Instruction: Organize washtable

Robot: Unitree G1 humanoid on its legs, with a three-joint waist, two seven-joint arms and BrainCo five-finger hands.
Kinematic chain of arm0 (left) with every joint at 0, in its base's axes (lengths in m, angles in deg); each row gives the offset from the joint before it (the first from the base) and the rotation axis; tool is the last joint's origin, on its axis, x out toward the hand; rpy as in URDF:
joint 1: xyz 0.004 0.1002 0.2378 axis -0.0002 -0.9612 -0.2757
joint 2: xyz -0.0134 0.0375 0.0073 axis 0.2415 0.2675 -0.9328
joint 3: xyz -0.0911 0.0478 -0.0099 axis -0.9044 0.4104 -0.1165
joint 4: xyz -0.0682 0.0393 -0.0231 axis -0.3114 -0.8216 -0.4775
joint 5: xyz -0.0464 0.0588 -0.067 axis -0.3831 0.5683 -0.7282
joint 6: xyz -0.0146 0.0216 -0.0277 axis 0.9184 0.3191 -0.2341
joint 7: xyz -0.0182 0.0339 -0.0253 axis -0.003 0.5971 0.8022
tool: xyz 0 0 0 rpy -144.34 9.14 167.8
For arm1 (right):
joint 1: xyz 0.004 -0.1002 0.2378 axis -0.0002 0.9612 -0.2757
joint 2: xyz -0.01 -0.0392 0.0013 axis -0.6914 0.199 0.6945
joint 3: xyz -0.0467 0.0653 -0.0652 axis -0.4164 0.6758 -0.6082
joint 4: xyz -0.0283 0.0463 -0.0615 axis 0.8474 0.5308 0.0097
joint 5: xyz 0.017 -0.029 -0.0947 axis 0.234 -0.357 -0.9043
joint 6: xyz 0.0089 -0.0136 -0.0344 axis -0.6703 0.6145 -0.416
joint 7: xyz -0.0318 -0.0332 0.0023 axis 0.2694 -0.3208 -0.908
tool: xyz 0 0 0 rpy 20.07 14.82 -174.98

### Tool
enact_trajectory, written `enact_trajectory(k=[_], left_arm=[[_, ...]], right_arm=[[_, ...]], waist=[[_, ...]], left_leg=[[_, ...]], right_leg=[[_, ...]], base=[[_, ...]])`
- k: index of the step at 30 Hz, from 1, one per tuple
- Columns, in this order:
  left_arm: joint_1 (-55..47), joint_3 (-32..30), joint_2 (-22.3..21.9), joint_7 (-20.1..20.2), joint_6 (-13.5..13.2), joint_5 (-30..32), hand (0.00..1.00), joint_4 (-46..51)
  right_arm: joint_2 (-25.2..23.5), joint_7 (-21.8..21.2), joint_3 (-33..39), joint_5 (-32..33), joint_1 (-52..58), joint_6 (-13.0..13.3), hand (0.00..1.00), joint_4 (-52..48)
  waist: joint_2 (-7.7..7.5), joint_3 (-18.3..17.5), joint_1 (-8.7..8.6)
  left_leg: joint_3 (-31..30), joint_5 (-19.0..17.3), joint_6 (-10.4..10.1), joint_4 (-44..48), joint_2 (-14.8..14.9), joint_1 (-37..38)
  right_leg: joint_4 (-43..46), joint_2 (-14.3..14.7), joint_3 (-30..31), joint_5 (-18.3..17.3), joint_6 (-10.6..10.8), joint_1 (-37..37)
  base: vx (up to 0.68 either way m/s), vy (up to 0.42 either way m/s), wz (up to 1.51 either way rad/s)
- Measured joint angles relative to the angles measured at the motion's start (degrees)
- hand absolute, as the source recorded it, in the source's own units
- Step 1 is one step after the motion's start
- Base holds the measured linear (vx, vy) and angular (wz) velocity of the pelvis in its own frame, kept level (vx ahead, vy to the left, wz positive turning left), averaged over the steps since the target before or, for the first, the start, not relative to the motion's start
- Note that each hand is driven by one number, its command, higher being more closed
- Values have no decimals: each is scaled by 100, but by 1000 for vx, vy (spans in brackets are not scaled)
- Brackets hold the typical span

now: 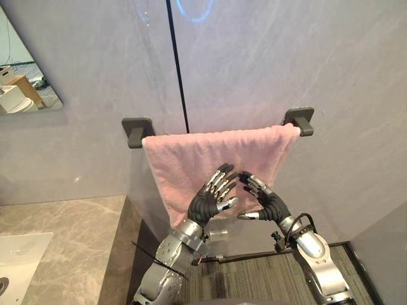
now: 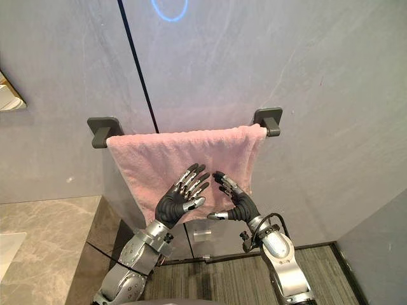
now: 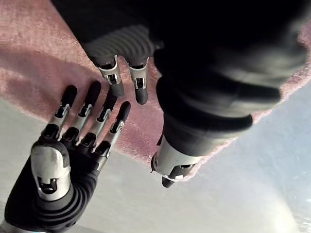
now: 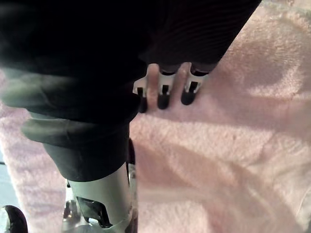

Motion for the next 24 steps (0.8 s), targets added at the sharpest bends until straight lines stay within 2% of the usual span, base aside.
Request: enact_trajectory(k=[4, 11, 15, 24], left_arm=[[6, -211, -13, -41, 0, 154, 0, -216], [7, -913, -137, -460, -4, 486, 0, -405], [6, -1309, -216, -634, -6, 534, 0, -412], [-9, -1949, -406, -885, -15, 735, 0, -421]], right_arm=[[-126, 246, 107, -303, -16, 3, 0, 144], [-522, 1057, 919, -750, -69, 3, 0, 164], [-648, 1349, 1273, -868, -188, 3, 0, 189], [-945, 1714, 2004, -919, -195, -4, 0, 193]], waist=[[-2, 3, 0], [-58, 38, -9], [-81, 54, -1], [-89, 131, -11]], left_leg=[[-5, 0, 0, -12, -1, -5], [-74, 0, 0, -37, -15, -83], [-95, 0, 0, -49, -19, -113], [-120, 0, 0, -54, -18, -128]], right_leg=[[-27, 0, -5, 0, 0, -1], [-121, -5, -82, 9, 2, -11], [-177, -5, -130, 11, -1, -3], [-189, -5, -144, 11, -1, -2]], base=[[-8, -4, 0], [-1, -13, 4], [11, -19, 5], [-12, -6, 0]])
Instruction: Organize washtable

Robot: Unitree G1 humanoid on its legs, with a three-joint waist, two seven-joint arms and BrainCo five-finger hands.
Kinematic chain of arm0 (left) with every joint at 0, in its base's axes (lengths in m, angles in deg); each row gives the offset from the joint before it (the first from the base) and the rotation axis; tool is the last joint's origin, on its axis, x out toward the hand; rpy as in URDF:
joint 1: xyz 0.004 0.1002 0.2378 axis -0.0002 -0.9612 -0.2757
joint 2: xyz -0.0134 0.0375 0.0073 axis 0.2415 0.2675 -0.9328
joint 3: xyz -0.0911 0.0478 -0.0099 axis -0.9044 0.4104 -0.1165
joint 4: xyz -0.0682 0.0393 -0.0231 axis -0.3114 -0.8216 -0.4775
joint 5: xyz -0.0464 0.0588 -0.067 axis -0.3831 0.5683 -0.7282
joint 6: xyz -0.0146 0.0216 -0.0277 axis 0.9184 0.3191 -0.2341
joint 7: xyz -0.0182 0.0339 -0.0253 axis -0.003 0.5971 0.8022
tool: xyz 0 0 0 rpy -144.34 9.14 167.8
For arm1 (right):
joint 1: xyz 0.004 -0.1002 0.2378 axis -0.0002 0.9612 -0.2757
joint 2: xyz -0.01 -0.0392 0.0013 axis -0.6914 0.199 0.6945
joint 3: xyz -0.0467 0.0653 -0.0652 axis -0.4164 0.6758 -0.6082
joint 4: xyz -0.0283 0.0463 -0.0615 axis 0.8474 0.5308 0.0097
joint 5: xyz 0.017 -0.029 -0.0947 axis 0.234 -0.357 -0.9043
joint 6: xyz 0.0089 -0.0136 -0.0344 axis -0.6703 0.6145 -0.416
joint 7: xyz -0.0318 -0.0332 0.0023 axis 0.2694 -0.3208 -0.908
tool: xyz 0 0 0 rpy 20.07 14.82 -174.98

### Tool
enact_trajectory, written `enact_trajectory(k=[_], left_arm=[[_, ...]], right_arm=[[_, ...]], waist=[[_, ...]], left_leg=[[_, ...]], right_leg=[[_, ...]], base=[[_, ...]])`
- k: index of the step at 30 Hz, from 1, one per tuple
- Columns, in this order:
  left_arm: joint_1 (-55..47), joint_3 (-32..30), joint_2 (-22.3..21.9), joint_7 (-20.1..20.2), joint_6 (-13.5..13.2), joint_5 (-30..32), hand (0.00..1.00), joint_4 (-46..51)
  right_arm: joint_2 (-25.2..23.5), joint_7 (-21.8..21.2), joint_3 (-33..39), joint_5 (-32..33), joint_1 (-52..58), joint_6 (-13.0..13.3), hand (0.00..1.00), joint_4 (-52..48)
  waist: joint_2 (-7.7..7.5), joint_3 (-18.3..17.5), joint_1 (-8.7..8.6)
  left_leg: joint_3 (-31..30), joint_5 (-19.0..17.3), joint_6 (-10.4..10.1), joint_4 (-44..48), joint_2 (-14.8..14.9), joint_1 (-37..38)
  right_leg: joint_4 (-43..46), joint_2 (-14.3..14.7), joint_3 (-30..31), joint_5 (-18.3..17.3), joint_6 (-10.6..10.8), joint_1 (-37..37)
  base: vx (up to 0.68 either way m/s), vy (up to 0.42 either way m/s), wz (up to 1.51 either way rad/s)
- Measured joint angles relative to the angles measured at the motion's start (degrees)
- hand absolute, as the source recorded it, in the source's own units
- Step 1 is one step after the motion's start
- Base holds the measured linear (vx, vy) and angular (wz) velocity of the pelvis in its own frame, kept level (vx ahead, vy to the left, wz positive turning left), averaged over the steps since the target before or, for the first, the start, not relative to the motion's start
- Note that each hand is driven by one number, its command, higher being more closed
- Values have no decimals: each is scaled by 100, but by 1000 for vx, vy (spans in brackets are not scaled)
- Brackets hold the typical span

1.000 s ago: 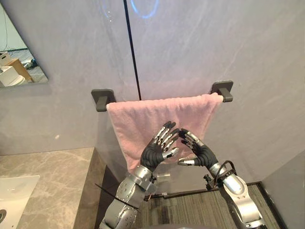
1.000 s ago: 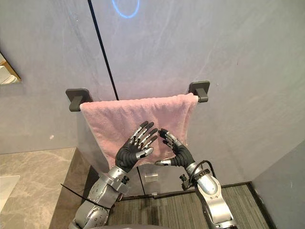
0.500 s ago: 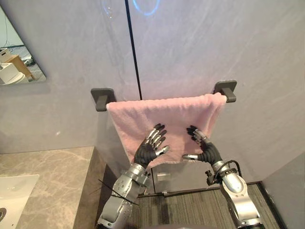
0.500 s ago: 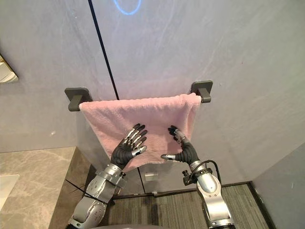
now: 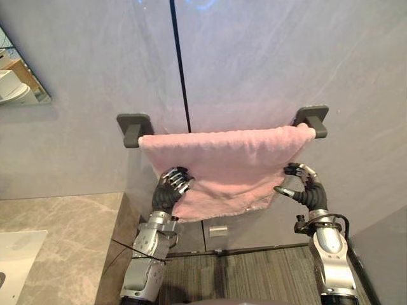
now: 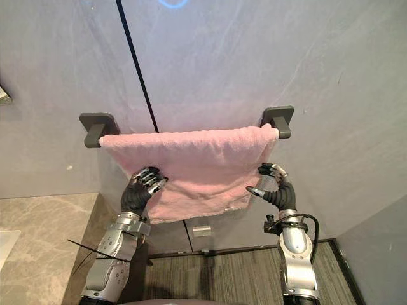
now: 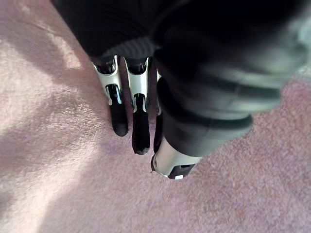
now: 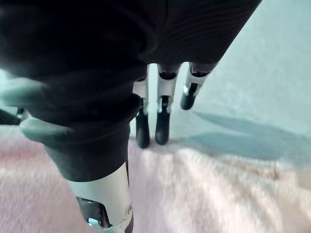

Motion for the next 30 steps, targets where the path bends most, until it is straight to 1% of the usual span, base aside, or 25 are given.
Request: enact_trajectory(k=[5, 8, 13, 16, 20, 21, 22, 23, 24, 25, 27, 28, 30], left_arm=[[-200, -367, -151, -8, -34, 25, 0, 4], [-515, -426, -269, -9, -40, 22, 0, 20], [-1195, -354, -425, 17, -36, 18, 0, 33], [-1594, -271, -468, 156, -22, 17, 0, 25], [-1760, -217, -495, 373, 11, 45, 0, -511], [-1769, -203, -495, 385, 15, 94, 0, -608], [-1785, -191, -495, 387, 24, 186, 0, -799], [-1799, -191, -492, 386, 38, 346, 0, -1021], [-1798, -191, -493, 386, 38, 381, 0, -1068], [-1787, -192, -492, 382, 51, 488, 0, -1280], [-1737, -193, -475, 344, 52, 706, 0, -1679], [-1639, -190, -457, 321, 62, 858, 0, -2003], [-1439, -175, -447, 200, 79, 1175, 0, -2505]], right_arm=[[-249, 113, 379, 5, 106, 0, 0, -2], [-425, 128, 501, 4, 385, 0, 0, -35], [-713, 118, 422, 2, 1045, -13, 0, -273], [-773, 96, 195, -2, 1467, -30, 0, -371], [-789, 54, -196, -223, 1854, -72, 0, -298], [-793, 33, -236, -234, 1874, -73, 0, -215], [-794, -6, -303, -248, 1897, -77, 0, 27], [-800, -20, -368, -248, 1897, -92, 0, 399], [-799, -20, -379, -248, 1896, -94, 0, 467], [-801, -21, -438, -253, 1883, -101, 0, 757], [-796, -12, -526, -303, 1855, -102, 0, 1189], [-788, -14, -545, -343, 1782, -110, 0, 1567], [-801, -13, -553, -341, 1725, -127, 0, 2084]], waist=[[-2, 2, 1], [-3, 3, 8], [-6, 4, 25], [-27, 15, 30], [-39, 11, 106], [-46, 5, 123], [-62, -9, 172], [-90, -47, 189], [-95, -57, 197], [-106, -64, 220], [-95, -78, 254], [-89, -87, 284], [-63, -103, 329]], left_leg=[[-2, 0, 0, -3, 0, -4], [-2, 0, -1, -16, 0, -12], [47, -1, -1, -75, 16, -11], [124, -12, 6, -75, 65, 9], [212, -127, 34, 83, 68, 38], [219, -151, 30, 111, 68, 39], [235, -174, 38, 123, 69, 34], [240, -193, 59, 119, 66, 27], [242, -193, 60, 118, 67, 20], [244, -192, 58, 118, 67, 22], [266, -176, 35, 97, 74, 32], [286, -172, 29, 92, 78, 35], [312, -148, -5, 50, 84, 61]], right_leg=[[-4, 0, 0, 0, 0, -2], [-11, -1, 0, 0, 0, -10], [-3, -5, 10, -8, 6, -52], [127, -53, 7, -81, 29, -93], [366, -92, 6, -230, 46, -117], [412, -97, 8, -257, 49, -120], [474, -104, 11, -306, 54, -119], [544, -114, 6, -370, 58, -170], [561, -115, 7, -380, 56, -188], [618, -118, 7, -406, 51, -216], [641, -117, 9, -406, 50, -206], [641, -116, 11, -406, 49, -197], [637, -114, 13, -406, 49, -203]], base=[[0, 0, 0], [0, 0, 0], [-5, -10, -4], [-2, -2, -5], [-22, -4, -1], [-58, -4, -4], [-73, -16, -1], [-64, -20, -1], [-38, -21, 1], [0, 0, 0], [0, 0, 0], [16, -19, -3], [0, 0, 0]])
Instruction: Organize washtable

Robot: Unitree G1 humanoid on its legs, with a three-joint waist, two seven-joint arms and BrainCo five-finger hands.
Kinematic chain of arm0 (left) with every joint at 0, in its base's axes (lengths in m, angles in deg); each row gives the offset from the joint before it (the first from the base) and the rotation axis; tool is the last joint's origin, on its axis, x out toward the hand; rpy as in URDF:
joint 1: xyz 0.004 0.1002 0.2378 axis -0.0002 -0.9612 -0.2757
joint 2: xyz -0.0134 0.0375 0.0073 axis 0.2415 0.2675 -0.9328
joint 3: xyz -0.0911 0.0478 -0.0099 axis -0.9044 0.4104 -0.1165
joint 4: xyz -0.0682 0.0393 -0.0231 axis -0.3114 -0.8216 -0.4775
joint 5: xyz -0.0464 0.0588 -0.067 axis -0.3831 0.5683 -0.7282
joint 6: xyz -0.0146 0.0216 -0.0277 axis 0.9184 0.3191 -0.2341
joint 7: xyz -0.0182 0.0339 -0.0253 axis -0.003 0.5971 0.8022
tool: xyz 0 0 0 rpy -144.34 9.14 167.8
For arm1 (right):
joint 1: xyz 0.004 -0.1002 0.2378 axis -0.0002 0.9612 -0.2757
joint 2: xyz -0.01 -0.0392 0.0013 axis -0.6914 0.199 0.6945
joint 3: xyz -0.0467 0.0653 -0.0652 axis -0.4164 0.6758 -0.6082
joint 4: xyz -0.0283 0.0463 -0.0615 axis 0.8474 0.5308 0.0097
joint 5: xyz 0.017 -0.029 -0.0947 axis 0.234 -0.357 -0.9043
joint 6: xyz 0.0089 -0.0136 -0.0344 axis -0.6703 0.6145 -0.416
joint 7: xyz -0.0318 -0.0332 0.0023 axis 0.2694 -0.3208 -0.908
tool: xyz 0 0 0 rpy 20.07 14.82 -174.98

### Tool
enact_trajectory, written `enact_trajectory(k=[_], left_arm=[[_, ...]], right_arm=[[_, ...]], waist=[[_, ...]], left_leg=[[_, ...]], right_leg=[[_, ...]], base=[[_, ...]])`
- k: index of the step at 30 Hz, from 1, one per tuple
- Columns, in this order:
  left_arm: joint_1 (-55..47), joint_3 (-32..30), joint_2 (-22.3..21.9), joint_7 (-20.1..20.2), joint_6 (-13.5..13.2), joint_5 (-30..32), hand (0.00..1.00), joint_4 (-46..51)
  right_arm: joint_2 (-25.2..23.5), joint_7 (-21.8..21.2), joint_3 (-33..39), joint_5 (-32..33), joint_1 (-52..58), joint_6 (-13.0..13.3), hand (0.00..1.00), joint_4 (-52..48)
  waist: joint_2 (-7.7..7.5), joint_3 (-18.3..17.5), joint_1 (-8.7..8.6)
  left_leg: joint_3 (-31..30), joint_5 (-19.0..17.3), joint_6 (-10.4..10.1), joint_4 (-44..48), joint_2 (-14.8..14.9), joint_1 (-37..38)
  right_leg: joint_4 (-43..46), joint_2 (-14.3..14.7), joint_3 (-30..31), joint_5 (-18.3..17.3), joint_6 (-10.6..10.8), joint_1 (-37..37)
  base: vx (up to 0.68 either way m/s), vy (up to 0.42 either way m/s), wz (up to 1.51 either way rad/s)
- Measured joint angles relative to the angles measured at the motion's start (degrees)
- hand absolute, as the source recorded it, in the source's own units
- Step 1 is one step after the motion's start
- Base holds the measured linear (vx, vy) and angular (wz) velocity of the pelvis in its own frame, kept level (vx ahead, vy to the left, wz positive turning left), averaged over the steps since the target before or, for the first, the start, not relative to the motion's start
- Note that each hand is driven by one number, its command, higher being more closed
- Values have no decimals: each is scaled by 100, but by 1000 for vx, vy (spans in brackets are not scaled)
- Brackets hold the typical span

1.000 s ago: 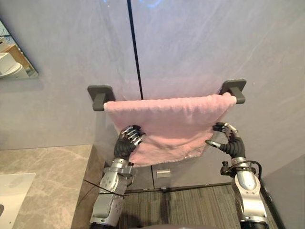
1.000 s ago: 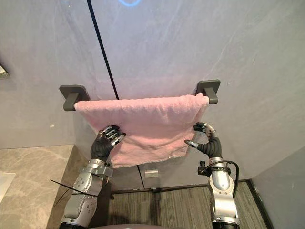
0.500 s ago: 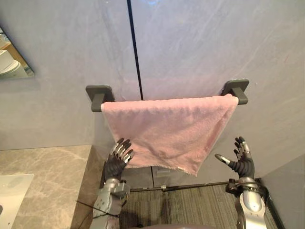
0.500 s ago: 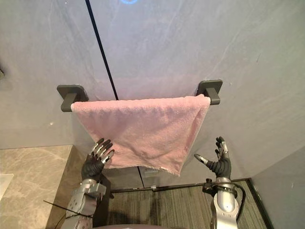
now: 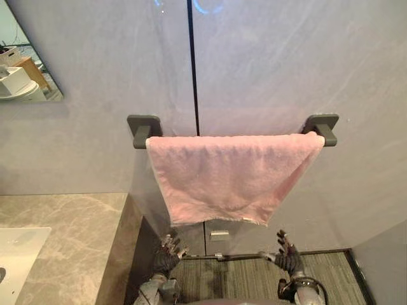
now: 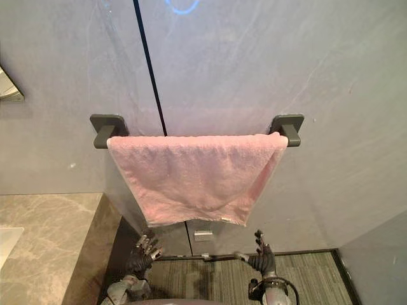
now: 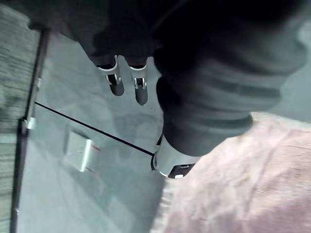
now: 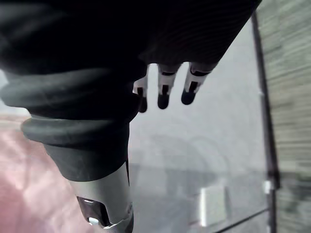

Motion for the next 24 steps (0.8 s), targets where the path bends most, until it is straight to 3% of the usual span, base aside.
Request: enact_trajectory(k=[5, 10, 12, 15, 18, 19, 20, 22, 23, 24], left_arm=[[124, -1, 14, -146, 3, 431, 0, -642], [248, -5, 38, -344, 6, 604, 0, -1192], [327, -27, 92, -434, 6, 645, 0, -1274], [778, -21, 279, -570, 10, 754, 0, -1494], [1065, -31, 294, -643, 8, 875, 0, -1676], [1116, -40, 289, -686, 13, 880, 0, -1737], [1132, -113, 284, -710, 14, 879, 0, -1796], [1157, -203, 285, -724, 13, 879, 0, -1900], [1161, -252, 299, -757, 17, 878, 0, -1989], [1163, -269, 299, -820, 19, 878, 0, -2063]], right_arm=[[34, 6, 18, 15, -165, -15, 0, 614], [58, 29, 4, 27, -441, -41, 0, 1064], [69, 45, -21, 26, -718, -40, 0, 1160], [148, 121, -111, 26, -1073, -113, 0, 1221], [280, 131, -202, 25, -1089, -146, 0, 1252], [294, 126, -255, 25, -1131, -159, 0, 1291], [293, 122, -284, 25, -1125, -162, 0, 1386], [293, 122, -285, 23, -1098, -217, 0, 1439], [293, 123, -299, 23, -1120, -221, 0, 1438], [301, 131, -311, 23, -1194, -232, 0, 1444]], waist=[[56, -42, -8], [19, -15, 29], [32, 12, 33], [-120, 298, 9], [-148, 303, 11], [-154, 309, 12], [-159, 293, 0], [-177, 263, 15], [-285, 199, 26], [-319, 192, 42]], left_leg=[[65, 8, -13, -53, 13, 62], [332, 39, -55, -145, 74, -9], [541, 38, -56, -59, 113, -198], [565, 36, -57, 250, 85, -433], [359, 26, -39, 417, 12, -665], [302, 28, -37, 500, 10, -804], [115, 24, -44, 634, 20, -957], [-201, 84, -154, 806, 75, -1201], [-389, 169, -284, 950, 104, -1446], [-541, 230, -372, 1078, 146, -1653]], right_leg=[[-25, 18, 60, 8, -8, -22], [106, 97, 334, 51, -37, -352], [534, 117, 491, 15, 10, -786], [1512, 24, 504, -133, 196, -1363], [1793, -89, 531, -325, 177, -1499], [2155, -162, 609, -571, 27, -1609], [2682, -281, 643, -768, 37, -1688], [3232, -498, 852, -859, 123, -1673], [3229, -587, 1141, -821, 150, -1550], [2938, -483, 1353, -1015, 333, -1416]], base=[[-14, -15, -7], [-38, -15, -31], [-65, -17, -52], [-117, -32, -2], [-117, -44, 28], [-107, -95, 50], [-95, -117, 57], [-75, -255, 76], [-107, -397, 84], [-124, -330, 69]])
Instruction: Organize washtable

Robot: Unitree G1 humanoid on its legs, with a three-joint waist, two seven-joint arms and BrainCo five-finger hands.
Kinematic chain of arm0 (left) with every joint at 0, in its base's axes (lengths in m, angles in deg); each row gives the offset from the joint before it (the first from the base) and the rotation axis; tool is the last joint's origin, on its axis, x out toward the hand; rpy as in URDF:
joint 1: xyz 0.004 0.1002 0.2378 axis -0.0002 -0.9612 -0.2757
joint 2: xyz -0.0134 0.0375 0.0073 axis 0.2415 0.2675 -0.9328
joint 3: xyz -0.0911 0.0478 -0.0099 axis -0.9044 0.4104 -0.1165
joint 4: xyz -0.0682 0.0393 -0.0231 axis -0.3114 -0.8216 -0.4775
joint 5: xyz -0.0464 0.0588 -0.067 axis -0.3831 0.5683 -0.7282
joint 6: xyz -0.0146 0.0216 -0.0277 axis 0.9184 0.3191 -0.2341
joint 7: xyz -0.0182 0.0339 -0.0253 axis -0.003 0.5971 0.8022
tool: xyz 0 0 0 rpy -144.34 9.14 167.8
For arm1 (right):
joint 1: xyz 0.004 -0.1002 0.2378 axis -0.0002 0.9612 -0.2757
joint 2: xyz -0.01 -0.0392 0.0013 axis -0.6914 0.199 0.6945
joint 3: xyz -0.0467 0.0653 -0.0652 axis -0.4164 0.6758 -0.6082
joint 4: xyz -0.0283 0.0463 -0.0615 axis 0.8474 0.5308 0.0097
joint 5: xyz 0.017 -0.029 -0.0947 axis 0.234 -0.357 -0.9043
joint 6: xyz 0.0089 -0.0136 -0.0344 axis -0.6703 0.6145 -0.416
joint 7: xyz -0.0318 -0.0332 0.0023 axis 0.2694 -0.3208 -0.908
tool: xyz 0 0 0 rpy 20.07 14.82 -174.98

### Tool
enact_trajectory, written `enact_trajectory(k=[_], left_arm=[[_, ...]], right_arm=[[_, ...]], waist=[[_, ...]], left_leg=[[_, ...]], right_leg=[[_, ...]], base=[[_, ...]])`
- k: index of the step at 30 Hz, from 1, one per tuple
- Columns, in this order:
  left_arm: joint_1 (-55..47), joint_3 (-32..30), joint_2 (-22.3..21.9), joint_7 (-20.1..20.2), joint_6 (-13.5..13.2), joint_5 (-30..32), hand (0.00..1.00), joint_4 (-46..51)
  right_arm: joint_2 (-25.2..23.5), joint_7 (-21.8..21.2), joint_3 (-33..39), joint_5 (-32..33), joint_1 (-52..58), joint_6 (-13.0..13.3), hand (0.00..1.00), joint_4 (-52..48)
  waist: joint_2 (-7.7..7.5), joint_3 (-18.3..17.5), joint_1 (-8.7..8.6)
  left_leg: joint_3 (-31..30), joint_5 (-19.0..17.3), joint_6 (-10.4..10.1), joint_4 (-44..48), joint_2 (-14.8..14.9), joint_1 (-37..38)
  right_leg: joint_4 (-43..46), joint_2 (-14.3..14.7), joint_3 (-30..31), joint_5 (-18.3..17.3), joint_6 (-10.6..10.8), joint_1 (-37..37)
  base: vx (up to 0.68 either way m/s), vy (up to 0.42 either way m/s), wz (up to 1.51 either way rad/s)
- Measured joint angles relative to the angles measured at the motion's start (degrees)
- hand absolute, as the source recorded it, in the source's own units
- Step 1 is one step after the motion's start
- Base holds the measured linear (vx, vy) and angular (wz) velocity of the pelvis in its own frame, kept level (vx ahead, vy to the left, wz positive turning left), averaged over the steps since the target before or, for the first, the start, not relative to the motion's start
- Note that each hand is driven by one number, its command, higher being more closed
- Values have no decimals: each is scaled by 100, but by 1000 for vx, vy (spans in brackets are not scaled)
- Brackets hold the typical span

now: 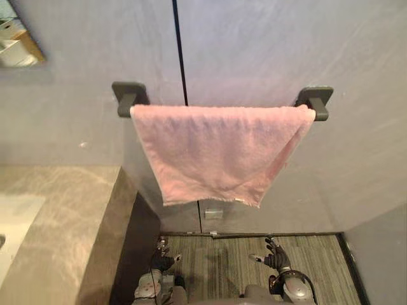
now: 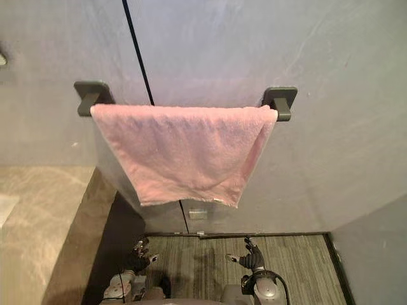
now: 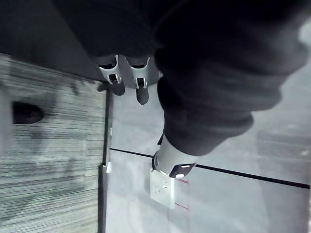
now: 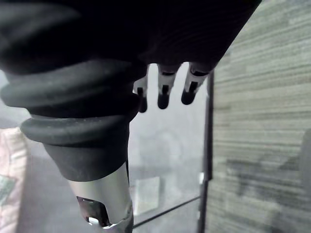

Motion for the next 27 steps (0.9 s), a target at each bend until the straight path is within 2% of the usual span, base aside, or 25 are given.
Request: enact_trajectory(k=[1, 2, 3, 4, 5, 6, 7, 8, 9, 10, 11, 12, 14, 16, 18, 19, 20, 23, 26, 27], left_arm=[[29, -28, -12, -18, 14, -3, 0, -38], [59, -106, -116, -33, 15, -21, 0, -50], [71, -106, -248, -43, 11, -31, 0, -73], [84, -96, -308, -42, 5, -32, 0, -102], [65, 14, -350, -52, -12, -60, 0, -119], [70, 109, -343, -51, -12, -79, 0, -181], [96, 143, -339, -58, -10, -83, 0, -226], [203, 139, -345, -57, -2, -82, 0, -294], [207, 126, -319, -56, 0, -69, 0, -356], [236, 128, -303, -52, 0, -65, 0, -370], [284, 124, -276, -52, -2, -64, 0, -392], [299, 124, -266, -49, 0, -64, 0, -422], [298, 115, -258, -22, 15, -58, 0, -578], [341, 122, -259, -2, 40, 0, 0, -766], [362, 122, -242, -3, 103, 63, 0, -902], [356, 119, -231, -5, 148, 117, 0, -929], [358, 106, -157, -4, 161, 177, 0, -939], [267, 11, 3, -10, 165, 220, 0, -1142], [269, -103, 3, -12, 166, 230, 0, -1269], [272, -108, 1, -11, 165, 239, 0, -1303]], right_arm=[[31, 3, -1, 0, -59, -5, 0, -1], [88, 20, -12, 6, -148, -10, 0, -4], [199, 64, -9, 59, -168, -4, 0, -6], [270, 102, -7, 107, -210, -3, 0, -5], [371, 156, 8, 130, -193, 8, 0, 31], [436, 223, 44, 143, -265, 36, 0, 207], [439, 248, 60, 151, -330, 35, 0, 323], [433, 261, 164, 154, -450, 17, 0, 521], [406, 296, 299, 156, -501, 13, 0, 606], [404, 307, 347, 156, -502, 13, 0, 608], [414, 328, 384, 156, -504, 13, 0, 614], [413, 345, 397, 156, -497, 13, 0, 619], [394, 356, 452, 156, -474, 9, 0, 687], [367, 362, 531, 159, -457, 8, 0, 781], [283, 367, 660, 175, -452, -2, 0, 910], [279, 366, 732, 211, -430, -3, 0, 954], [163, 356, 781, 220, -450, -14, 0, 1105], [-32, 355, 768, 220, -349, -16, 0, 1136], [9, 351, 753, 217, -313, -23, 0, 1288], [47, 356, 744, 215, -324, -24, 0, 1291]], waist=[[38, 5, 6], [201, 3, 107], [318, 28, 261], [360, 42, 260], [502, 3, 205], [471, 49, 120], [491, 52, 88], [531, 86, 112], [494, 110, 104], [467, 136, 95], [422, 170, 102], [415, 173, 86], [477, 171, -48], [561, 175, -94], [617, 192, -214], [764, 178, -294], [715, 181, -300], [682, 171, -225], [711, 171, -235], [728, 185, -269]], left_leg=[[-83, 55, -69, 32, 59, -96], [-184, 184, -161, -18, 272, -175], [-220, 342, -184, -23, 455, -220], [-274, 447, -163, -37, 535, -257], [-395, 811, -171, -216, 599, -289], [-401, 1480, -275, -701, 629, -266], [-357, 1652, -303, -925, 642, -268], [-310, 1500, -383, -757, 603, -294], [-294, 1171, -363, -425, 394, -354], [-268, 983, -292, -192, 284, -385], [-44, 580, -162, 349, 134, -416], [108, 370, -121, 629, 98, -413], [633, -351, 19, 1230, 104, -36], [952, -732, 7, 1099, 178, 504], [1214, -815, -20, 413, 192, 975], [1274, -820, -3, -227, 192, 1157], [1291, -676, 92, -645, 143, 1234], [1374, -547, 136, -899, -6, 1296], [1354, -550, 142, -896, -105, 1317], [1279, -526, 178, -895, -142, 1294]], right_leg=[[-199, 89, -18, -109, -40, 69], [-651, 279, -173, -259, -73, 274], [-899, 450, -335, -380, -239, 415], [-866, 539, -475, -374, -250, 418], [-773, 663, -763, -390, -348, 413], [-777, 759, -1050, -331, -505, 384], [-850, 780, -1198, -258, -634, 348], [-892, 798, -1349, -127, -783, 239], [-927, 700, -1501, -5, -877, 104], [-972, 646, -1539, 73, -905, 46], [-1116, 537, -1611, 271, -957, -60], [-1239, 490, -1672, 385, -961, -81], [-1706, 458, -1859, 794, -942, -56], [-1909, 479, -2029, 1009, -916, -72], [-2057, 470, -2253, 1160, -806, -77], [-2227, 540, -2371, 1289, -712, -71], [-2560, 560, -2400, 1500, -618, -5], [-3190, 580, -2235, 2010, -575, 229], [-3024, 473, -2183, 1975, -519, 173], [-2798, 435, -2155, 1864, -485, 69]], base=[[-200, -414, 46], [-245, -387, 28], [-251, -355, 28], [-272, -303, 70], [-350, -334, 115], [-295, -274, 122], [-345, -278, 91], [-274, -166, 68], [-326, -187, 57], [-269, -106, 50], [-208, -61, 33], [-226, -43, 41], [-180, 28, 47], [-186, 108, 51], [-211, 144, 69], [-243, 177, 55], [-277, 196, 39], [-176, 126, -12], [-80, 68, -6], [-51, 27, 16]])
